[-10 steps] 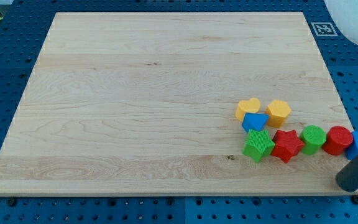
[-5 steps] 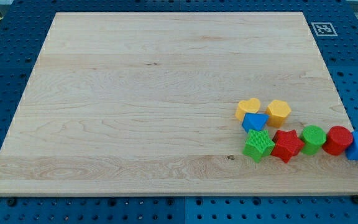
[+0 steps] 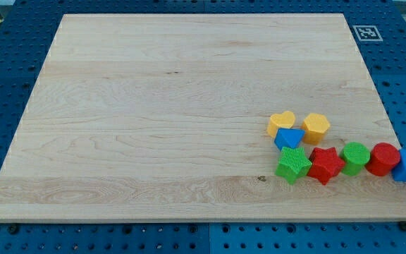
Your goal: Slightly touch the blue cube with your arm
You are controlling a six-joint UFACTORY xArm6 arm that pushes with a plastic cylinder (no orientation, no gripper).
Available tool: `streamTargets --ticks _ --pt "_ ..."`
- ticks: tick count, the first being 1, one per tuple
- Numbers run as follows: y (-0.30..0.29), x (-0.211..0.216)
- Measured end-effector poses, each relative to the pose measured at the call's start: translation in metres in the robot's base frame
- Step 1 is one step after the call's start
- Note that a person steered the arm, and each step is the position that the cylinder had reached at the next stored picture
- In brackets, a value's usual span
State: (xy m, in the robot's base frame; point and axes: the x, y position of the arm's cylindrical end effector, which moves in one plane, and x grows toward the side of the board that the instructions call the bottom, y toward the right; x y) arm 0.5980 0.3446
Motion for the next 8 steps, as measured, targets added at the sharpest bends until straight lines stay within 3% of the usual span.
streamTargets --ticks 8 --pt "0.0 -0.015"
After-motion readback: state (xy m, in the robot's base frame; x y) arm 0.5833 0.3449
